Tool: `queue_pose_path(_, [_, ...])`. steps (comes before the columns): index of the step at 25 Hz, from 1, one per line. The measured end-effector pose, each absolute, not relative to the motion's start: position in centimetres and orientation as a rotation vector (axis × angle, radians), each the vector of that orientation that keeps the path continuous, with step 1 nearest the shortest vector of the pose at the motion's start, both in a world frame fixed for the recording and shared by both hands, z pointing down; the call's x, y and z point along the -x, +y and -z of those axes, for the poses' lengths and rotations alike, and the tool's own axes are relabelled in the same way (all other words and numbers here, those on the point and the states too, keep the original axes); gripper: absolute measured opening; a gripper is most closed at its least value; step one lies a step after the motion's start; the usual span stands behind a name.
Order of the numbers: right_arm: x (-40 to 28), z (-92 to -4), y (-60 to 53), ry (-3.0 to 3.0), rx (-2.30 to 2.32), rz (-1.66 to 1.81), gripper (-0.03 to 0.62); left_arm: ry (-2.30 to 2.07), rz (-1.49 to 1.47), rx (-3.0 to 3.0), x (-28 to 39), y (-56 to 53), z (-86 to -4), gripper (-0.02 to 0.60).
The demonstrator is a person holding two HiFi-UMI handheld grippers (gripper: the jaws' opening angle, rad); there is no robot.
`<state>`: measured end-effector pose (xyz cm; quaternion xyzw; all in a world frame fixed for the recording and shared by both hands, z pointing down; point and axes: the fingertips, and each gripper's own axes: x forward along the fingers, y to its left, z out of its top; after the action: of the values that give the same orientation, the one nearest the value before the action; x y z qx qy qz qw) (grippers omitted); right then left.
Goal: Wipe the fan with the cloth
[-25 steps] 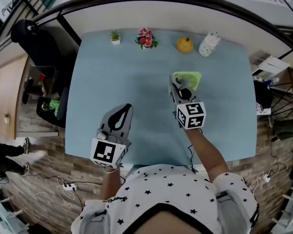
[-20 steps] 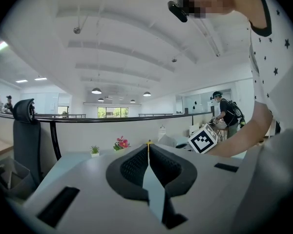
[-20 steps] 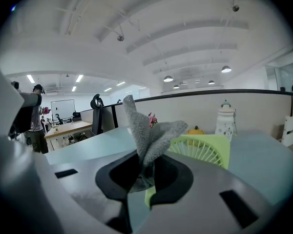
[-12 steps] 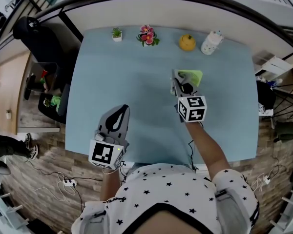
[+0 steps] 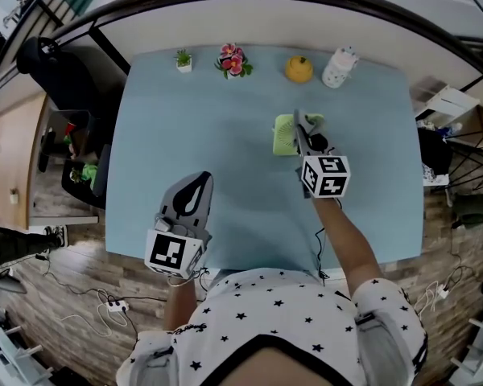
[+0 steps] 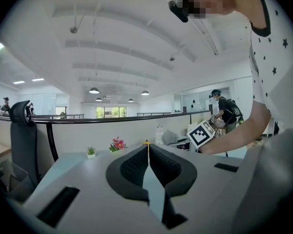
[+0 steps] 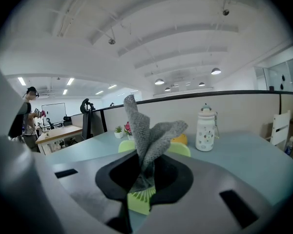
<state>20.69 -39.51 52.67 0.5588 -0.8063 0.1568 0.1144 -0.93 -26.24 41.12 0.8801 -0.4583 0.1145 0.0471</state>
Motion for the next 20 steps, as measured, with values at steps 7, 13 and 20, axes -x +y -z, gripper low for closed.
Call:
queue_pose_path(7, [-24.2,-52.8,-39.6,-2.319,-1.7,-0.471,0.04,-1.375,-0.366,-2.71,-0.4,-26.7,-40.9,0.031])
queue_pose_path(13, [-26.9,-53.4,-39.4,-2.275,-1.761,-0.492,0.04,-1.353,-0.374,-2.731,-1.4,-26.7,-40.9,0.031])
queue_pose_path(20, [-28.5,-54.5,-39.2,-2.223,-1.794,-0.518,0.039,-1.352,-0.38,-2.731,-1.7,-26.5,-40.5,0.031])
